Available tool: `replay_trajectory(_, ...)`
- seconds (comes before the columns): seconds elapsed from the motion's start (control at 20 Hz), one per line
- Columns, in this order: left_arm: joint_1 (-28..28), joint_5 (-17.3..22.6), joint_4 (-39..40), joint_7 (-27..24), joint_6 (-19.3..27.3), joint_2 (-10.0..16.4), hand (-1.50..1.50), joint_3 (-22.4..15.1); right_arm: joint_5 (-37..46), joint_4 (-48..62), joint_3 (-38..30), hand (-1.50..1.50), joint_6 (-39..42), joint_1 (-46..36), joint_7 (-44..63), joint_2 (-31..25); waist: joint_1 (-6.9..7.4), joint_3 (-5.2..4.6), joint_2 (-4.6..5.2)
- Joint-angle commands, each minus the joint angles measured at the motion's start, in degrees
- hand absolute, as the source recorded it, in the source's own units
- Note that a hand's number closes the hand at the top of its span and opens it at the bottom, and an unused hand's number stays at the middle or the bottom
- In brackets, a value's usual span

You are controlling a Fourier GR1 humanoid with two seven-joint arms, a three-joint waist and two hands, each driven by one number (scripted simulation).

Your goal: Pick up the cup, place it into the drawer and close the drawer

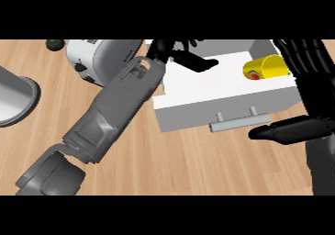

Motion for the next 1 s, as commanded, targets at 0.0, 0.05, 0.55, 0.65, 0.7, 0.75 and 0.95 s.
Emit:
replay_trajectory(0.0,2.1,2.3,-0.6,-1.7,0.0,0.0,-1.50,-2.2,-0.4,0.1,1.7,-1.50,1.1,-1.8,-0.1,0.4,-2.36,-0.03,0.58)
replay_trajectory(0.05,3.8,4.4,-1.8,-3.9,-0.3,0.0,-1.50,-1.1,-1.0,0.5,2.0,-1.50,1.3,-2.5,0.4,0.7,-2.07,-0.09,0.63)
replay_trajectory(0.55,2.7,15.3,-7.2,-12.0,-0.6,0.0,-1.50,2.4,-12.3,1.2,11.8,1.50,18.0,-0.5,2.4,0.4,-1.62,-0.08,0.06)
replay_trajectory(0.65,4.5,17.0,-7.6,-14.6,-0.7,0.0,-1.50,2.4,-11.3,2.7,12.4,1.50,21.0,-1.7,5.3,-3.8,0.37,-0.16,-0.26)
replay_trajectory(0.7,2.4,17.3,-6.7,-13.3,1.0,0.0,-1.50,3.9,-10.0,0.9,14.0,1.50,23.5,0.4,6.6,-6.4,0.68,-0.16,-0.74)
replay_trajectory(0.75,4.7,17.9,-7.2,-15.5,0.8,0.0,-1.50,2.6,-7.1,0.7,16.5,1.50,24.3,1.4,6.7,-6.8,0.66,-0.17,-0.72)
replay_trajectory(0.95,4.6,19.2,-5.9,-17.3,1.6,0.0,-1.50,2.6,-0.9,0.5,16.7,-1.50,24.5,1.8,8.7,-10.7,3.77,-0.15,-1.13)
